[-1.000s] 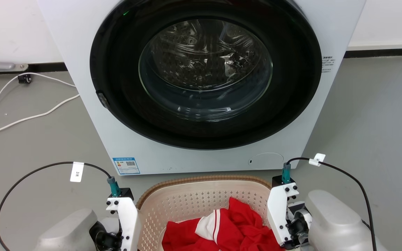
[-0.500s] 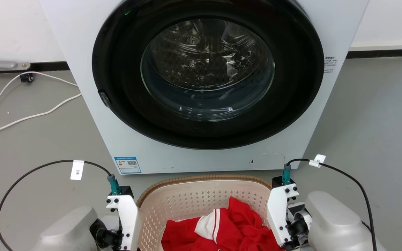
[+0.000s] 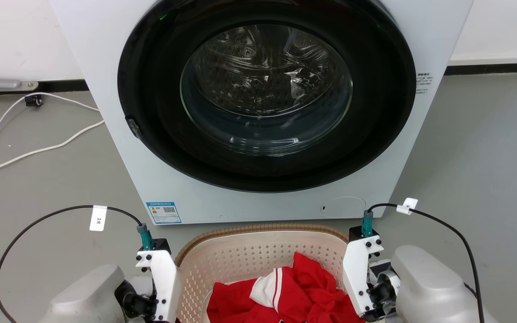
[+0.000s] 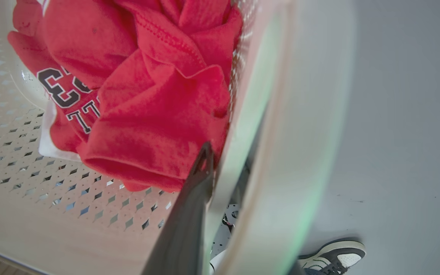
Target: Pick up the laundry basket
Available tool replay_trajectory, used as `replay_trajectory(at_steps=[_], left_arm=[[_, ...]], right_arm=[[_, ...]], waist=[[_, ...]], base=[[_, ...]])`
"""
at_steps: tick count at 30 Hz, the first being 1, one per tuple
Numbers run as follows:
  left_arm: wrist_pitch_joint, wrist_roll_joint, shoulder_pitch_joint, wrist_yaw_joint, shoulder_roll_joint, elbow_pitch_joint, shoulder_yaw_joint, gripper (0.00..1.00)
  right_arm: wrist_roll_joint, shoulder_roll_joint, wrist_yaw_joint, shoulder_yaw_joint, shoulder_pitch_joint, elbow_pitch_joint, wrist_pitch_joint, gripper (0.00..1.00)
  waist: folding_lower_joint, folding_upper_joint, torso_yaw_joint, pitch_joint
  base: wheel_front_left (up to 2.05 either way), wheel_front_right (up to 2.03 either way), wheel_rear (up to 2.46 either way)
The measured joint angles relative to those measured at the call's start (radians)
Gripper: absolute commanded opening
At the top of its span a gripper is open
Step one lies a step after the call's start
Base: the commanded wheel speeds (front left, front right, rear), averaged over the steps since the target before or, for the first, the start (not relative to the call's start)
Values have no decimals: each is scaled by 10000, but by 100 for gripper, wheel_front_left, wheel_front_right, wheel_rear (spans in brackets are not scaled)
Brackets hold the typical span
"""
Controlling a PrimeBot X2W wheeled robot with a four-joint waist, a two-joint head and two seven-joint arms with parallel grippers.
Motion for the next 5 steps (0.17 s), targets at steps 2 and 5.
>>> replay_trajectory(at_steps=[2, 5], left_arm=[[17, -6, 0, 0, -10, 15, 4, 0], [17, -8, 0, 0, -25, 29, 6, 0]], right_arm=[[50, 0, 0, 33, -5, 23, -6, 0], [81, 0, 0, 81, -21, 48, -6, 0]], waist=[[0, 0, 3, -4], [0, 0, 11, -11]], base=[[0, 0, 0], [0, 0, 0]])
